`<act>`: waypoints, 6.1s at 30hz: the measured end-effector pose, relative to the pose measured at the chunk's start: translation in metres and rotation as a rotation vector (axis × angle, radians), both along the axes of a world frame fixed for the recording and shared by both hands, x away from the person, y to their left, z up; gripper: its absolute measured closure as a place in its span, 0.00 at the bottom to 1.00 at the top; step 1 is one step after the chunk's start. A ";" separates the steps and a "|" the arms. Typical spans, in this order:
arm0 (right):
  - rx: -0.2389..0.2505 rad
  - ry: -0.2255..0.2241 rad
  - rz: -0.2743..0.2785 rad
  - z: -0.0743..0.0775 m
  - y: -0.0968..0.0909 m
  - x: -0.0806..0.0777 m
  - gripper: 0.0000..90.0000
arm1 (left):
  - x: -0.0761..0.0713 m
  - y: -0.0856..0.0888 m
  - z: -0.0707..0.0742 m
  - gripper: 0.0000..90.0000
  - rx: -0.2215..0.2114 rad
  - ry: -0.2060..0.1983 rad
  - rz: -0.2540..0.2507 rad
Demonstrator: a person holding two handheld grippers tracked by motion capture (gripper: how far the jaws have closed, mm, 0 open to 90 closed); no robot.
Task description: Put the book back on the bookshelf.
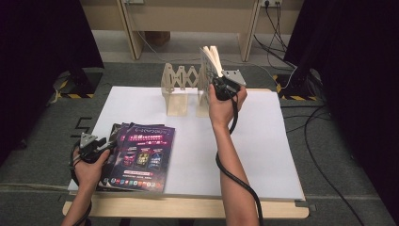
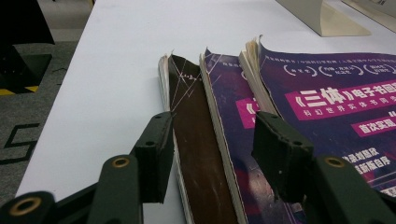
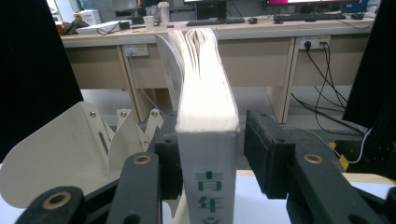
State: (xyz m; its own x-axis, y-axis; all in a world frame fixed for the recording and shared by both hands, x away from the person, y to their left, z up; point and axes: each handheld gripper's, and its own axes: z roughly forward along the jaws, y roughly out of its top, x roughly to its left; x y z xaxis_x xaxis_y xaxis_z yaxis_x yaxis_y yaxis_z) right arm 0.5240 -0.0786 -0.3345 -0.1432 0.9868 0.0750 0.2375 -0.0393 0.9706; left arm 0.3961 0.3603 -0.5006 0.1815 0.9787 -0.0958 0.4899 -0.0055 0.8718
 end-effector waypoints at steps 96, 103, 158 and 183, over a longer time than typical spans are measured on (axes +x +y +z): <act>0.027 0.414 0.274 -0.115 0.024 -0.078 0.61 | 0.025 -0.036 0.020 0.89 0.061 0.154 -0.071; 0.018 0.446 0.307 -0.122 0.037 -0.074 0.61 | 0.026 -0.035 0.024 0.95 0.094 0.160 -0.044; 0.115 0.706 0.458 -0.149 0.112 -0.002 0.54 | 0.021 -0.045 0.028 0.59 0.070 0.178 -0.174; 0.199 0.719 0.424 -0.150 0.112 -0.001 0.60 | 0.023 -0.050 0.020 0.56 0.025 0.246 -0.191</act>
State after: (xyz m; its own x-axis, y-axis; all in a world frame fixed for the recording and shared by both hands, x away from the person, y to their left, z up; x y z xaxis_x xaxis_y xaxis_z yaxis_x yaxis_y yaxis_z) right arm 0.5229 0.0332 -0.4843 -0.3482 0.8194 0.4553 0.8255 0.0380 0.5631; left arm 0.4195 0.3106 -0.4801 0.3365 0.9317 -0.1364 0.6745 -0.1374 0.7254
